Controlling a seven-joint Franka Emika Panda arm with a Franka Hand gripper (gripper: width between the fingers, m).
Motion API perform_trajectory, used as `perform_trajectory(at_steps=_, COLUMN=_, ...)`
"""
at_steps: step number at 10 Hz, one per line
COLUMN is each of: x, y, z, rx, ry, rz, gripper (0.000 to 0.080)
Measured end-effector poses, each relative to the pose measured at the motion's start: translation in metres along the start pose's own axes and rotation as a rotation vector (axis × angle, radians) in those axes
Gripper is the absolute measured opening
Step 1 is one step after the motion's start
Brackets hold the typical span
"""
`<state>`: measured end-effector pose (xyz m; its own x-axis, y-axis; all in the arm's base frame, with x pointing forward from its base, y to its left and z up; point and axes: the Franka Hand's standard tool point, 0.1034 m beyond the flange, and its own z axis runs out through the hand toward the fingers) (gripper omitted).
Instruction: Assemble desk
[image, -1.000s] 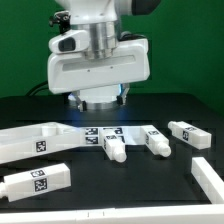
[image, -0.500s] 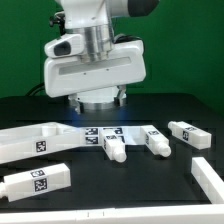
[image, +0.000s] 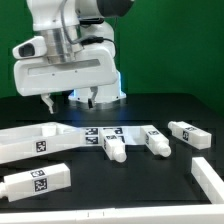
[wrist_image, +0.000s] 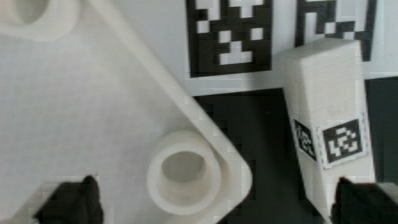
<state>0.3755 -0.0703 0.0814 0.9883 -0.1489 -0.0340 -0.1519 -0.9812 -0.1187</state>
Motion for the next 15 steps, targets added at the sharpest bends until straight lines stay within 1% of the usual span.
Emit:
perform_trajectory(at_steps=2, x=0.0, y=0.003, z=0.0, rx=0.0, ry=0.0, rz=0.134, gripper=0.0649)
perform_trajectory(at_steps=3, x=-0.002, y=0.019, z=-0.001, rx=0.006, ry=-0.008, rz=0.23, gripper=0.0649)
perform_trajectory(at_steps=4, x=0.001, y=0.038, z=-0.006, rx=0.011, ry=-0.005, rz=0.373, gripper=0.0649)
perform_trajectory(at_steps=5, x=0.002, y=0.05, z=-0.007, rx=0.005, ry=0.01, rz=0.513, gripper=0.0649)
perform_trajectory(at_steps=6, x=0.0, y=0.053, z=-0.006, rx=0.015, ry=0.009, rz=0.588, gripper=0.0649)
perform_trajectory(at_steps=7, x=0.001, y=0.05, z=-0.005, rx=0.015, ry=0.007, rz=0.643, gripper=0.0649)
perform_trajectory(at_steps=9, x=0.0, y=0.05, z=-0.005, rx=0.016, ry=0.005, rz=0.765, gripper=0.0649)
perform_trajectory(at_steps=10, x=0.0, y=0.058, z=-0.003, rx=0.025, ry=0.022, rz=0.778, gripper=0.0649)
perform_trajectory(at_steps=11, x=-0.008, y=0.087, z=0.002, rx=0.034, ry=0.045, rz=0.8, gripper=0.0649)
perform_trajectory(at_steps=12, x=-0.014, y=0.111, z=0.0, rx=0.03, ry=0.055, rz=0.765, gripper=0.0649)
perform_trajectory(at_steps=13, x=-0.015, y=0.119, z=-0.002, rx=0.028, ry=0.066, rz=0.759, gripper=0.0649)
perform_trajectory(at_steps=14, x=-0.017, y=0.123, z=-0.003, rx=0.03, ry=0.071, rz=0.757, gripper=0.0649)
perform_trajectory(at_steps=15, x=-0.017, y=0.126, z=-0.003, rx=0.019, ry=0.09, rz=0.763, gripper=0.0649)
